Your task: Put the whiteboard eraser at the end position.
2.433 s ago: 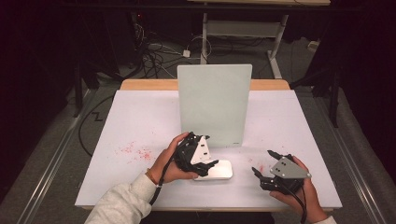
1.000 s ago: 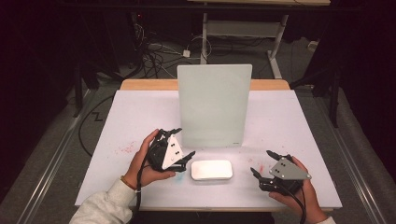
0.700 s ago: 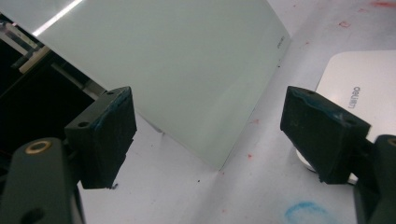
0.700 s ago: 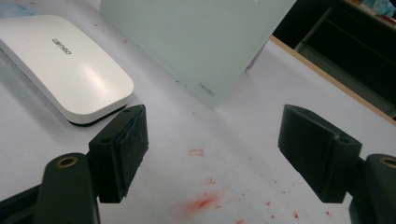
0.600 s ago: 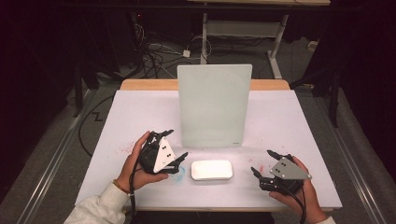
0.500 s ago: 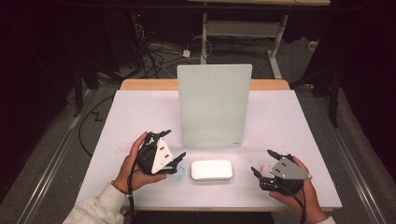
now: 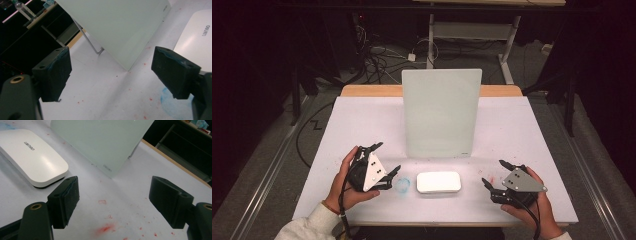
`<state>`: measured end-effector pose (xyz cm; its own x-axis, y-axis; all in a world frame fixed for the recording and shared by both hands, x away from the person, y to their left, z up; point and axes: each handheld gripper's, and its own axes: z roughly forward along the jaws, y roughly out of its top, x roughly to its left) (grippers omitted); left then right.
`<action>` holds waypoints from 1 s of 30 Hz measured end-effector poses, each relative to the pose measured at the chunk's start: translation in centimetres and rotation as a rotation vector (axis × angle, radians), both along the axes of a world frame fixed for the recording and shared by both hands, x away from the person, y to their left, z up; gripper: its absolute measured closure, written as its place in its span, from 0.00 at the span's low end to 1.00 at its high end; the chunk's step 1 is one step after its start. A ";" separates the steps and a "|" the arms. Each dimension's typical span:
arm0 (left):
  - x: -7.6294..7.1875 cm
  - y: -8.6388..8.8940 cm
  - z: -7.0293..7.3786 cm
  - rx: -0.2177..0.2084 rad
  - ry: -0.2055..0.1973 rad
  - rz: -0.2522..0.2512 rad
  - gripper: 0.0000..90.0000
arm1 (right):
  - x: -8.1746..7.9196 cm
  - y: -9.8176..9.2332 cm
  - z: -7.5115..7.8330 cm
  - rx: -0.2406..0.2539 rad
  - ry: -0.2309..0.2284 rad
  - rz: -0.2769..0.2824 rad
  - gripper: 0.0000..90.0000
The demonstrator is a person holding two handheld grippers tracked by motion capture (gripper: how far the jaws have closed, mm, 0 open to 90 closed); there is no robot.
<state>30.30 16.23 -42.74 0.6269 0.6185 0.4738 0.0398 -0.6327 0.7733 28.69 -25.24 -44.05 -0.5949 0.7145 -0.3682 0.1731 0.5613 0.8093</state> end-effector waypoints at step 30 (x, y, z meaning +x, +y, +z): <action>-2.0 4.4 -4.5 -0.019 0.124 0.105 0.17 | -0.3 -0.9 -0.2 0.007 0.008 -0.033 0.28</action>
